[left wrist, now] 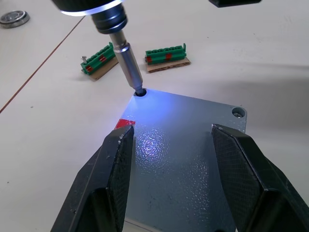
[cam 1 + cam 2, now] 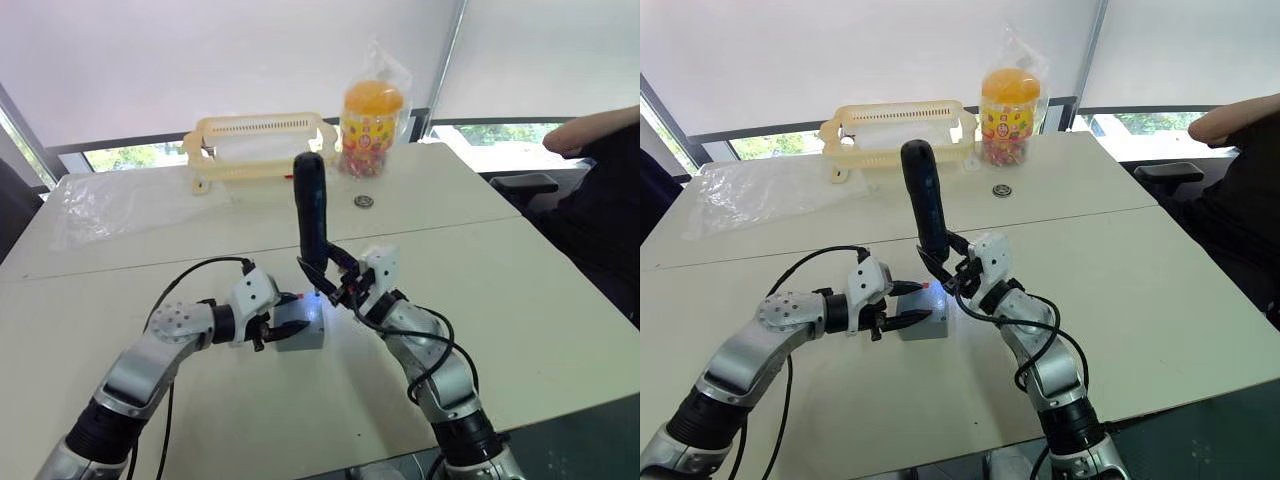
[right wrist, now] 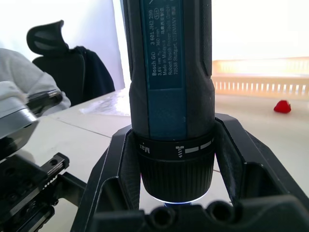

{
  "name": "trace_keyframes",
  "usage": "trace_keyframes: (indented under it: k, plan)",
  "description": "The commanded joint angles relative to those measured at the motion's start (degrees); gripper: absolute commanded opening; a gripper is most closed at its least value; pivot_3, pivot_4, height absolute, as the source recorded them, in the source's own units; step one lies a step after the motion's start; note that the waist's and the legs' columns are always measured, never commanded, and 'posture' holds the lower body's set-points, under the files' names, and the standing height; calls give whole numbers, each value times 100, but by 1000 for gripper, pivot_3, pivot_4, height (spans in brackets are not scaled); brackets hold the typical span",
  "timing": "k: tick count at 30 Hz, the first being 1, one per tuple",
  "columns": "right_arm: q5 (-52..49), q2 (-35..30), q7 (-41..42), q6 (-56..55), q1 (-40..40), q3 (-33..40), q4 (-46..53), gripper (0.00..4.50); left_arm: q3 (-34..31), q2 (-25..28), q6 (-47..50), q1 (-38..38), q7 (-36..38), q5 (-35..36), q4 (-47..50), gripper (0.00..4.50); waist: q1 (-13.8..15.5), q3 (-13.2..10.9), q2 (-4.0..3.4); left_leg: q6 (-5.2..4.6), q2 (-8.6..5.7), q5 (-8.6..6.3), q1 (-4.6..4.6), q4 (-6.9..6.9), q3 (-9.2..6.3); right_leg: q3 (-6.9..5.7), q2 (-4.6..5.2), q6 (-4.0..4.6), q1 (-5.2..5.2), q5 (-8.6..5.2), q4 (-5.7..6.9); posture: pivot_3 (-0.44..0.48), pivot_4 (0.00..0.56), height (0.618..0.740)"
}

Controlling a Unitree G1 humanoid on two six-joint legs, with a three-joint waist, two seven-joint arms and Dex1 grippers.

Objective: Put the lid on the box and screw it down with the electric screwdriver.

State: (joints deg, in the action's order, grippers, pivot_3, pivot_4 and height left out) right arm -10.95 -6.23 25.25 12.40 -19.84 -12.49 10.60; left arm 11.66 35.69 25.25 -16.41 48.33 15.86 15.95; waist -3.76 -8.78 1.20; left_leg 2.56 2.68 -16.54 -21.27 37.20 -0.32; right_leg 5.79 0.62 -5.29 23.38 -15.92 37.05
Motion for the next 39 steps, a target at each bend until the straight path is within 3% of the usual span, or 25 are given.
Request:
trace_keyframes:
  k: [1, 8, 17, 20, 22, 24, 26, 31, 35, 39]
  plan:
    - [-247, -17, -222, 491, -347, 367, 732, 1766, 328, 29, 115, 277, -79, -411, -549, 2569, 6, -5, -4, 0, 0, 0, -3, 0, 0, 0, 1, 0, 2, 0, -1, 0, 150, 740]
    - [-1018, 25, -683, 1620, -1351, 1151, 1581, 1766, 314, -29, 57, 359, -80, -373, -580, 2569, -1, -18, -20, 0, -2, 0, -10, 0, 0, 1, 2, 0, 10, 0, -1, 0, 150, 740]
    - [-2443, -667, -1228, 3231, -2547, 2877, 837, 1766, -423, -74, 730, -289, 125, 605, 95, 2569, -15, -65, -15, 0, -3, 0, -20, 2, 1, 0, 4, 0, 12, 1, -7, 0, 150, 740]
    - [-3106, -1176, -1449, 4495, -2715, 3411, 593, 1766, -542, 363, 1100, -498, 465, 884, 594, 2569, -28, -97, -19, 0, -3, 0, -49, -5, 2, 1, 1, -6, 46, 4, -4, 0, 150, 740]
    - [-3437, -1702, -1493, 5580, -2761, 3604, 550, 1766, -661, 687, 1376, -547, 671, 1152, 1008, 2569, -22, -104, -31, -1, -1, 1, -130, -4, 1, 0, -3, -26, 136, 17, 19, 0, 150, 740]
    - [-3653, -2193, -1517, 6941, -2830, 3841, 403, 1766, -800, 1014, 1634, -516, 833, 1432, 1414, 2569, -20, -111, -42, -1, 1, 1, -154, -10, 1, 0, -4, -25, 164, 16, 20, 0, 150, 740]
    - [-4236, -2864, -1497, 7846, -2654, 3864, 36, 1766, -919, 1345, 1794, -418, 978, 1618, 1775, 2569, -14, -113, -46, -2, 3, 1, -204, -14, -1, -1, -5, -23, 212, 14, 15, 0, 150, 740]
    - [-6212, -4158, -1897, 8010, -1929, 3415, -902, 1766, -1028, 1833, 1800, 62, 1111, 1782, 2372, 2569, 6, -121, -48, -20, 1, -10, -219, -14, 10, -2, 1, -27, 213, 10, -19, 0, 150, 740]
    - [-7337, -4611, -2618, 8009, -1674, 2861, -1524, 1766, -942, 1847, 1654, 194, 953, 1621, 2418, 2569, -27, -134, -37, -21, -2, -10, -208, 7, 16, 6, -3, -28, 201, 11, -9, 0, 150, 740]
    - [-7758, -4763, -3248, 8009, -1658, 2432, -2021, 1766, -897, 1767, 1737, 157, 822, 1652, 2313, 2569, -23, -146, -24, -40, -3, 4, -202, 22, 14, 10, -9, -18, 196, 18, 5, 0, 150, 740]
